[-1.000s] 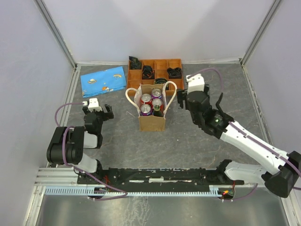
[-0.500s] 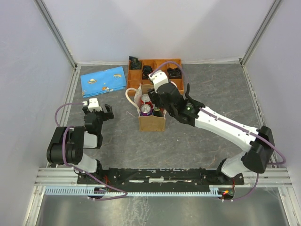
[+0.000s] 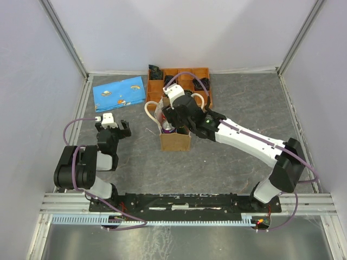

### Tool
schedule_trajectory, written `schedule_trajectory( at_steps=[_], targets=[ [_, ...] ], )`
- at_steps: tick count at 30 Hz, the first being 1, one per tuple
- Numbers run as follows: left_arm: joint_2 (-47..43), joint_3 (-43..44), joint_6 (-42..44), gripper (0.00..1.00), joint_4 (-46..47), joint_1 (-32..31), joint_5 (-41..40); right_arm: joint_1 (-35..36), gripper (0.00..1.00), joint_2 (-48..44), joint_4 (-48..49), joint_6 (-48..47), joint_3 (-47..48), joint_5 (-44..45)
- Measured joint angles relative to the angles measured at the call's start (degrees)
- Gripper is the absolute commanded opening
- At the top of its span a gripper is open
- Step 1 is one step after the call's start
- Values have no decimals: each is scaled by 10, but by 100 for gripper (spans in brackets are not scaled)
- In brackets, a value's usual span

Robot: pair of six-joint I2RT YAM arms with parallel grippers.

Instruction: Take the beverage out of the canvas bag

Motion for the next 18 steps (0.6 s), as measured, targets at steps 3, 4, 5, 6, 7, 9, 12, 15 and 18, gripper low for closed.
schedule_trajectory(
  at_steps=[3, 4, 5, 6, 7, 9, 12, 15, 18],
  targets=[
    [0, 0, 0, 99, 0, 0, 0, 0, 74, 0, 4, 9, -27, 0],
    [0, 0, 0, 99, 0, 0, 0, 0, 74, 0, 4, 12, -36, -1],
    [0, 0, 0, 99, 0, 0, 0, 0, 74, 0, 4, 14, -42, -1],
    [0, 0, 0, 99, 0, 0, 0, 0, 74, 0, 5, 16, -49, -1],
    [0, 0, 0, 99, 0, 0, 0, 0, 74, 0, 6, 19, -56, -1],
    [0, 0, 0, 99, 0, 0, 0, 0, 74, 0, 13, 25, -68, -1],
    [0, 0, 0, 99, 0, 0, 0, 0, 74, -5, 43, 33, -105, 0],
    [0, 0, 0, 99, 0, 0, 0, 0, 73, -11, 76, 40, -144, 3],
    [0, 0, 0, 99, 0, 0, 0, 0, 73, -18, 117, 42, -174, 10]
  ],
)
